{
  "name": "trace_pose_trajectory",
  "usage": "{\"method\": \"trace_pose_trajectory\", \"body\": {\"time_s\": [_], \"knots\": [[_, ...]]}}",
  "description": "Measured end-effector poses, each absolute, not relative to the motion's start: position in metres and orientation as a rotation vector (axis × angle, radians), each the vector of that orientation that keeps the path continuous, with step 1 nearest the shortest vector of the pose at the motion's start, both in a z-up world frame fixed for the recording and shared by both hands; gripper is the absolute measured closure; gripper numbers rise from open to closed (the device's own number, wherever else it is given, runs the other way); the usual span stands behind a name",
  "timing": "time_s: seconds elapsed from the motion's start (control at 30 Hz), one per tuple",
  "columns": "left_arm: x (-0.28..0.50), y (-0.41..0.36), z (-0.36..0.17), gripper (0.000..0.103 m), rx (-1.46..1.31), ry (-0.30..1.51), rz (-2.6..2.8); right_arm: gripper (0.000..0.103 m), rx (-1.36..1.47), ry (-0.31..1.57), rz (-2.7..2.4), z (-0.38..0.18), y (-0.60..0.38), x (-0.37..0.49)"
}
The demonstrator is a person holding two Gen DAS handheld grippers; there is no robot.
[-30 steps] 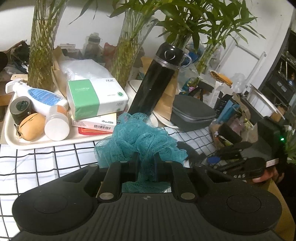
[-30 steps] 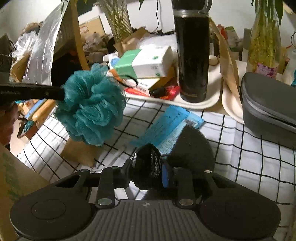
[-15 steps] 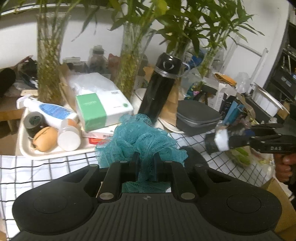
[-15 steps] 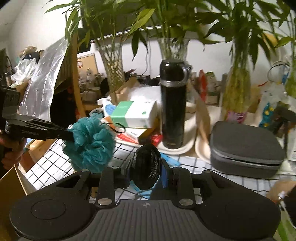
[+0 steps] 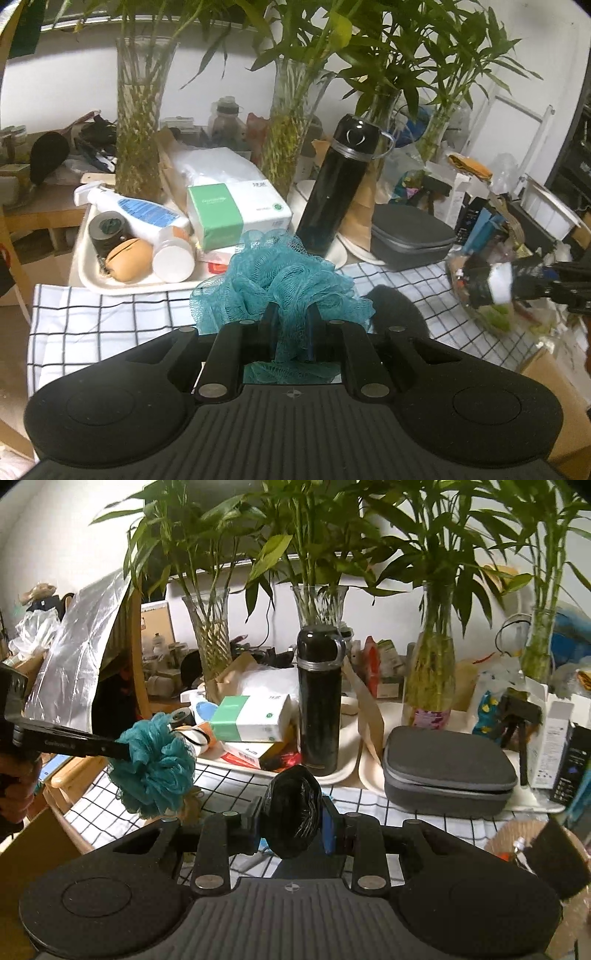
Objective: Organize soft objects
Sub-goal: 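Grasp the black round item with the right tool while left tool holds loofah, then carry the loofah and black item into the cardboard box and open both tools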
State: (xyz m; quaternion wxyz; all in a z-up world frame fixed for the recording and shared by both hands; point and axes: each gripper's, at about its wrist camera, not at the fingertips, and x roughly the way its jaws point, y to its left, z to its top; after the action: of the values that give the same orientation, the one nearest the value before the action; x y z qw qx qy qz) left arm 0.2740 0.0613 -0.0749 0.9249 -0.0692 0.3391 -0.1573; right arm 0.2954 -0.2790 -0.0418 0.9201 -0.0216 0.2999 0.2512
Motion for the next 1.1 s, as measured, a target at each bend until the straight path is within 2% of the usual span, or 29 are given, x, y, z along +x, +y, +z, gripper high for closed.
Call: {"method": "trace_pose_trajectory", "body": {"time_s": [0.3,0.87,1.1], "knots": [[0.251,0.073,-0.065,0.088,-0.167,0.655,-0.249,0.069,0.003,0.595,0.502,-0.033,-0.296,0.255],[0.176,0.047,0.025,0.088,-0.178,0.558,-0.394,0.069,0.066,0.506,0.599,-0.007,-0.303,0.199],[0.143,0.027,0.043,0.088,-0.128,0.549,-0.456,0.069,0.046,0.51,0.659,-0.003,-0.29,0.185]]}}
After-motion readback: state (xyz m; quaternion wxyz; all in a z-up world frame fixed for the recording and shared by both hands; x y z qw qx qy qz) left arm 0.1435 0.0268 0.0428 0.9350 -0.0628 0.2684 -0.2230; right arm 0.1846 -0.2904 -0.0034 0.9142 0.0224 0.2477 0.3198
